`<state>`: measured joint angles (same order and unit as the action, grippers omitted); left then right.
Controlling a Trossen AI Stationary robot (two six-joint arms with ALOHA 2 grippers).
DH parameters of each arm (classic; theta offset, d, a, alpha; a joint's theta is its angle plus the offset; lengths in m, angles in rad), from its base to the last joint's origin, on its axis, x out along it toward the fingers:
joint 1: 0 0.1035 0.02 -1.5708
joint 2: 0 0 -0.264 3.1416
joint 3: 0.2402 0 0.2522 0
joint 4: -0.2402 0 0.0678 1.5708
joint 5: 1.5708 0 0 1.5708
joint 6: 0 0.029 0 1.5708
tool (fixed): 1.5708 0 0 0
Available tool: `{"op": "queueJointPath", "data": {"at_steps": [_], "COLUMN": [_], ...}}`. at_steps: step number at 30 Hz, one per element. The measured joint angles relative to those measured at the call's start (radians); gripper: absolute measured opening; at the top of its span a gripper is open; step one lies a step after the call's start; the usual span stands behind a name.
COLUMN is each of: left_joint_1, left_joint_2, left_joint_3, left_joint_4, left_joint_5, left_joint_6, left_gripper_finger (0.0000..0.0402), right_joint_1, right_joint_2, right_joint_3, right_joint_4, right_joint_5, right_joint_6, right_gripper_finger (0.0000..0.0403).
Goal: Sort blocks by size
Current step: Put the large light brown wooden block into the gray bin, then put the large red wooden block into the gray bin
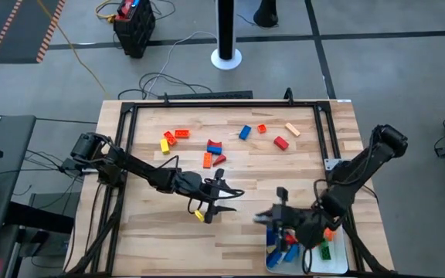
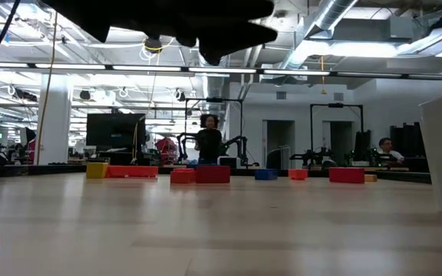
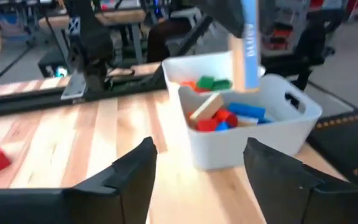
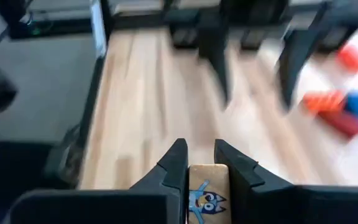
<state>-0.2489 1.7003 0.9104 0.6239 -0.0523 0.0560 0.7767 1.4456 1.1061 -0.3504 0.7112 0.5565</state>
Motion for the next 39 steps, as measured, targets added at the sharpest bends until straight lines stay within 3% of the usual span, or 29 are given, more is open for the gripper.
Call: {"op": "queueJointPath", "data": {"at_steps": [3,9,16,26,33,39], "left_joint_1": [0.013,0.048,0.084,0.087,0.092,0.157], "left_joint_2": [-0.020,-0.027,-0.060,-0.207,-0.139,-0.030], "left_joint_3": [0.000,0.000,-0.001,-0.001,-0.001,-0.001], "left_joint_4": [-0.062,-0.135,-0.210,-0.463,-0.623,-0.606], "left_joint_5": [-0.026,-0.046,-0.050,-0.050,-0.136,-0.230], "left_joint_6": [0.002,0.000,-0.002,-0.006,-0.029,-0.144], "left_gripper_finger": [0.0239,0.0234,0.0232,0.0232,0.0232,0.0232], "right_joint_1": [0.035,0.015,0.002,0.009,0.022,0.002], "right_joint_2": [0.030,0.098,0.105,0.104,0.140,0.138], "right_joint_3": [0.000,0.000,0.000,0.000,0.000,0.000], "right_joint_4": [-0.103,-0.183,-0.309,-0.340,-0.339,-0.407], "right_joint_5": [-0.023,-0.166,-0.177,-0.173,0.082,0.128], "right_joint_6": [0.128,0.311,0.490,0.544,0.537,0.487], "right_gripper_finger": [0.0080,0.0093,0.0151,0.0147,0.0147,0.0147]}}
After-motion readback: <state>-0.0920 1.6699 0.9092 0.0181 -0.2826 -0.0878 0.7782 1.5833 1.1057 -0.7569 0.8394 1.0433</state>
